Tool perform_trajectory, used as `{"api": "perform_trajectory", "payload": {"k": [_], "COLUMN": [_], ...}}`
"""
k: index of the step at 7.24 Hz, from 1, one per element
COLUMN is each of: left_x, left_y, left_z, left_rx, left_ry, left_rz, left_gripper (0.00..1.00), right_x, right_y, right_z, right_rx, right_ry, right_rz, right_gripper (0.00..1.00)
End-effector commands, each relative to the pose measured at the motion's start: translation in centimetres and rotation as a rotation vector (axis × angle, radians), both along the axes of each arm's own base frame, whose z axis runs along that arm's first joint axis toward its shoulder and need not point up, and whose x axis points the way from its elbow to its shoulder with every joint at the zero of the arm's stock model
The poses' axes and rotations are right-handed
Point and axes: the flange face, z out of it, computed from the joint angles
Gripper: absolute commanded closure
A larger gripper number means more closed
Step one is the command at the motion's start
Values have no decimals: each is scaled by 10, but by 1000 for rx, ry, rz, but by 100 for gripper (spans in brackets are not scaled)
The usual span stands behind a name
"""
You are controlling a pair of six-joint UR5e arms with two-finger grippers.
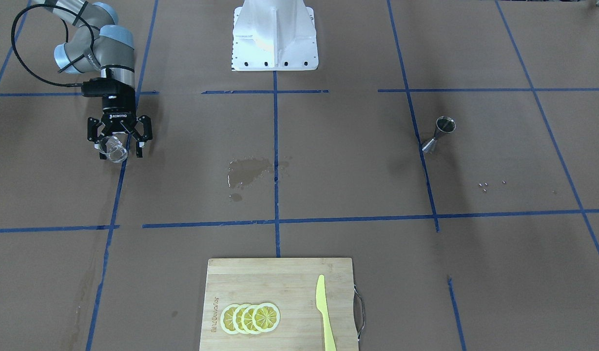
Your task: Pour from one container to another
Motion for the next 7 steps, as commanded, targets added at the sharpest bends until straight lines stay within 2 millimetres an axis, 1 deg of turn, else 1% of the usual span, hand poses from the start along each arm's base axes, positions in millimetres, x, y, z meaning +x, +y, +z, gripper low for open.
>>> {"api": "perform_trajectory", "payload": {"k": [1, 6, 7], "left_x": [0, 0, 0], "left_y": [0, 0, 0], "left_z": [0, 0, 0], "left_rx": [0, 0, 0], "left_ry": [0, 0, 0], "left_rz": [1, 1, 1], "left_gripper": [0, 0, 0], "right_x": [0, 1, 12], "right_y": [0, -2, -10], "right_z": [-1, -2, 0], "right_rx": [0, 1, 2], "right_ry": [-5, -6, 4], "right_rz": [1, 4, 25], "right_gripper": [0, 0, 0]}}
